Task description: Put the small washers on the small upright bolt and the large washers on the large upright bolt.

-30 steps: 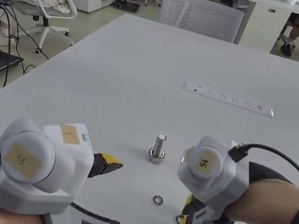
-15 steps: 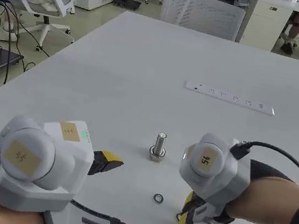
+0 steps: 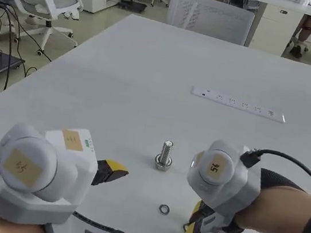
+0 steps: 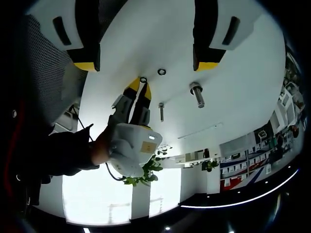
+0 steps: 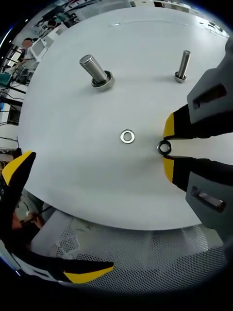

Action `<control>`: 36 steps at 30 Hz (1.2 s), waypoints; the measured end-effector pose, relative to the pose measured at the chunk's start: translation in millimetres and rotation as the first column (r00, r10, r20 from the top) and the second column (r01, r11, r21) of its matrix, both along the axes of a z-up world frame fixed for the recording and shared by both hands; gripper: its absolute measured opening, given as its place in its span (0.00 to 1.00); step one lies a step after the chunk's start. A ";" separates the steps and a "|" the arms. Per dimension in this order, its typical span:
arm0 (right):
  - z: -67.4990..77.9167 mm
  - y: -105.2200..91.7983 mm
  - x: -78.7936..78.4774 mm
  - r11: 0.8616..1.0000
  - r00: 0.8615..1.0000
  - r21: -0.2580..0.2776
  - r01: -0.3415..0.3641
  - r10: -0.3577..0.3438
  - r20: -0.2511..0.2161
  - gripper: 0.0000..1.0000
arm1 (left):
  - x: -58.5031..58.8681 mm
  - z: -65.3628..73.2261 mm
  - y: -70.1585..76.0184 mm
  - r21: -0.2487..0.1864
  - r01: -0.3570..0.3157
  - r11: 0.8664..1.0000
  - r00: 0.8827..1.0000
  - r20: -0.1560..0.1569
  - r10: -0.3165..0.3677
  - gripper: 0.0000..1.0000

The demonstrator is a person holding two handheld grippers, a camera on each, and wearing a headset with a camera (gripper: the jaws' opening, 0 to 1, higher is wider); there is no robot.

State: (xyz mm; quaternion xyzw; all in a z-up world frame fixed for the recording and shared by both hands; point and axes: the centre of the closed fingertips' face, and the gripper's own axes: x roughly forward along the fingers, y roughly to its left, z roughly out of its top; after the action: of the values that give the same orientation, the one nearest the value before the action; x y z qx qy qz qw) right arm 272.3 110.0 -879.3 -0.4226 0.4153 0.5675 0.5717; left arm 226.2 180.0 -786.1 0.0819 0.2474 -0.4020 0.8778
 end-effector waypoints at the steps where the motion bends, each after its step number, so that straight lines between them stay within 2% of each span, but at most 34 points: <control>1: 0.2 -0.1 0.0 1.000 1.000 0.000 0.002 -0.002 -0.002 0.15 | 0.0 0.0 0.0 0.001 0.000 1.000 1.000 0.001 0.000 0.78; 36: 0.1 -5.6 2.8 0.999 0.999 -0.006 0.032 -0.032 -0.015 0.14 | 0.7 -0.8 -0.7 0.002 0.002 1.000 1.000 0.002 -0.002 0.78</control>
State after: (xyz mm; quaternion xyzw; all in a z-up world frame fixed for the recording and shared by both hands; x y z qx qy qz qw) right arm 275.1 104.4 -879.2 -0.4133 0.4280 0.5603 0.5763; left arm 226.9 179.4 -786.9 0.0836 0.2468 -0.4024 0.8776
